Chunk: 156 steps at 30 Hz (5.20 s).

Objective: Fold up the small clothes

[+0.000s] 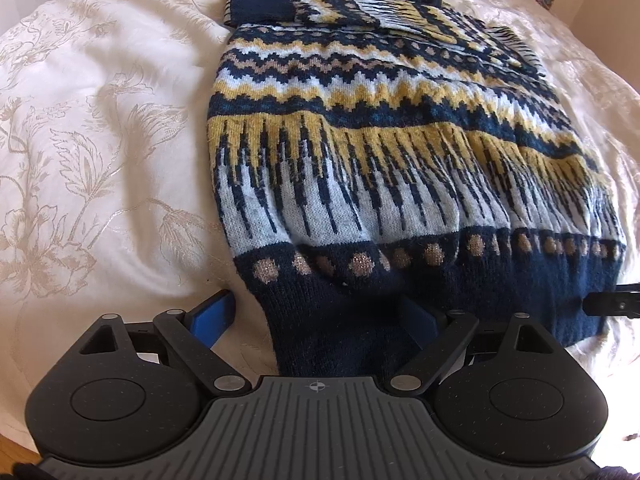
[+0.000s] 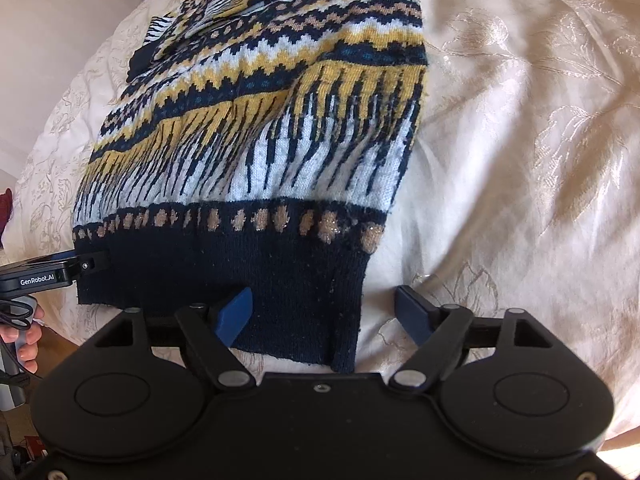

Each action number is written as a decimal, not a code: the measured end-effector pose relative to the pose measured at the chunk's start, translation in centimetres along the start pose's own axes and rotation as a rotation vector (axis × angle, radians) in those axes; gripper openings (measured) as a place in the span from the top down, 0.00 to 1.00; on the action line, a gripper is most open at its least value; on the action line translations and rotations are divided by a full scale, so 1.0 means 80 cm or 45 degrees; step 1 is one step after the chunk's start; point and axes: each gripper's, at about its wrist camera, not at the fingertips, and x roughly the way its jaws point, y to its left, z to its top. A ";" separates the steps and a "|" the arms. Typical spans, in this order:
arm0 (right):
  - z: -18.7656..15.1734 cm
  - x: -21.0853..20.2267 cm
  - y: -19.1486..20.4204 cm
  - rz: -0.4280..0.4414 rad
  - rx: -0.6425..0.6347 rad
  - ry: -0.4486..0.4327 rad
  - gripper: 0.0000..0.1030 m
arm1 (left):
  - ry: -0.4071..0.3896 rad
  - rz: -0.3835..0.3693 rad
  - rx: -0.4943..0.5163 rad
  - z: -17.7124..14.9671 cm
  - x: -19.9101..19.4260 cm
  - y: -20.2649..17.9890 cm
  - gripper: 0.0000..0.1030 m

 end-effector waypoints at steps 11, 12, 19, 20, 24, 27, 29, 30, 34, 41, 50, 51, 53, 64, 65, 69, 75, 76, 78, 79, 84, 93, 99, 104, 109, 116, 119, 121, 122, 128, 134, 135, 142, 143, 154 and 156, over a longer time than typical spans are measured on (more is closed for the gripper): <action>0.010 0.002 -0.001 0.050 0.075 0.017 0.76 | 0.063 -0.145 -0.065 -0.001 -0.010 0.005 0.63; 0.011 0.002 -0.003 0.077 0.088 0.035 0.88 | 0.075 -0.163 -0.079 -0.002 -0.010 0.006 0.74; 0.024 -0.020 0.001 0.176 0.108 0.027 0.89 | 0.058 -0.249 -0.200 0.011 -0.041 0.021 0.92; 0.027 -0.030 0.003 0.188 0.099 0.006 0.89 | 0.042 -0.253 -0.208 0.015 -0.048 0.022 0.92; 0.044 -0.062 0.008 0.225 0.097 -0.071 0.89 | -0.074 -0.269 -0.246 0.042 -0.086 0.028 0.92; 0.066 -0.084 0.012 0.251 0.104 -0.151 0.89 | -0.174 -0.287 -0.272 0.075 -0.110 0.031 0.92; 0.086 -0.097 0.017 0.263 0.099 -0.214 0.89 | -0.237 -0.288 -0.267 0.100 -0.122 0.030 0.92; 0.098 -0.102 0.020 0.265 0.094 -0.246 0.89 | -0.267 -0.288 -0.263 0.112 -0.126 0.030 0.92; 0.146 -0.114 0.030 0.266 0.092 -0.365 0.89 | -0.386 -0.295 -0.249 0.167 -0.139 0.033 0.92; 0.242 -0.101 0.038 0.232 0.096 -0.485 0.89 | -0.495 -0.304 -0.211 0.262 -0.122 0.040 0.92; 0.355 -0.049 0.032 0.124 0.162 -0.535 0.89 | -0.429 -0.307 -0.198 0.356 -0.050 0.049 0.92; 0.365 -0.039 0.030 0.106 0.180 -0.523 0.89 | -0.417 -0.299 -0.193 0.362 -0.042 0.050 0.92; 0.380 -0.020 0.025 0.076 0.215 -0.489 0.89 | -0.375 -0.288 -0.186 0.377 -0.018 0.052 0.92; 0.433 0.070 0.003 -0.075 0.315 -0.330 0.88 | -0.142 -0.226 -0.242 0.430 0.091 0.079 0.77; 0.438 0.075 0.002 -0.091 0.324 -0.315 0.87 | -0.141 -0.209 -0.266 0.434 0.096 0.084 0.74; 0.455 0.088 -0.005 -0.119 0.340 -0.304 0.79 | -0.167 -0.144 -0.313 0.450 0.101 0.101 0.63; 0.471 0.097 -0.010 -0.131 0.325 -0.297 0.78 | -0.203 -0.037 -0.224 0.470 0.088 0.101 0.58; 0.473 0.099 -0.011 -0.127 0.325 -0.297 0.78 | -0.209 -0.029 -0.218 0.471 0.085 0.100 0.58; 0.476 0.103 -0.013 -0.124 0.337 -0.291 0.78 | -0.227 -0.013 -0.219 0.472 0.079 0.098 0.58; 0.476 0.104 -0.014 -0.120 0.346 -0.291 0.78 | -0.238 -0.009 -0.219 0.473 0.076 0.097 0.57; 0.474 0.091 -0.018 -0.153 0.389 -0.400 0.33 | -0.258 -0.024 -0.175 0.474 0.062 0.083 0.56; 0.463 0.063 0.008 -0.244 0.181 -0.411 0.26 | -0.129 -0.070 -0.006 0.426 0.068 0.027 0.46; 0.421 0.099 0.071 -0.324 -0.165 -0.210 0.20 | 0.002 0.008 0.132 0.368 0.091 -0.012 0.28; 0.385 0.132 0.092 -0.472 -0.388 -0.078 0.14 | 0.104 0.159 0.234 0.334 0.119 -0.006 0.25; 0.373 0.138 0.045 -0.479 -0.258 -0.067 0.06 | 0.141 0.154 0.202 0.329 0.136 0.018 0.13; 0.375 0.148 0.055 -0.526 -0.267 -0.059 0.01 | 0.189 0.205 0.178 0.338 0.149 0.008 0.04; 0.374 0.148 0.056 -0.528 -0.274 -0.059 0.01 | 0.195 0.212 0.165 0.339 0.151 0.007 0.00; 0.374 0.149 0.058 -0.522 -0.276 -0.053 0.01 | 0.196 0.212 0.162 0.340 0.151 0.002 0.00; 0.376 0.150 0.059 -0.520 -0.272 -0.047 0.01 | 0.196 0.212 0.159 0.341 0.151 0.002 0.00; 0.389 0.148 0.071 -0.569 -0.270 -0.023 0.01 | 0.186 0.211 0.151 0.340 0.154 0.007 0.00; 0.379 0.118 0.109 -0.585 -0.229 -0.144 0.01 | 0.137 0.215 0.128 0.334 0.152 0.007 0.00; 0.375 0.115 0.115 -0.569 -0.223 -0.152 0.01 | 0.131 0.218 0.129 0.333 0.151 0.006 0.00; 0.336 0.147 0.139 -0.587 -0.296 -0.018 0.01 | 0.124 0.220 0.133 0.332 0.150 0.006 0.00; 0.331 0.156 0.136 -0.604 -0.299 0.006 0.01 | 0.129 0.220 0.134 0.331 0.149 0.006 0.00; 0.309 0.157 0.141 -0.498 -0.236 -0.042 0.00 | 0.183 0.218 -0.103 0.336 0.120 -0.003 0.02; 0.307 0.156 0.138 -0.467 -0.234 -0.045 0.00 | 0.169 0.206 -0.160 0.330 0.113 -0.014 0.02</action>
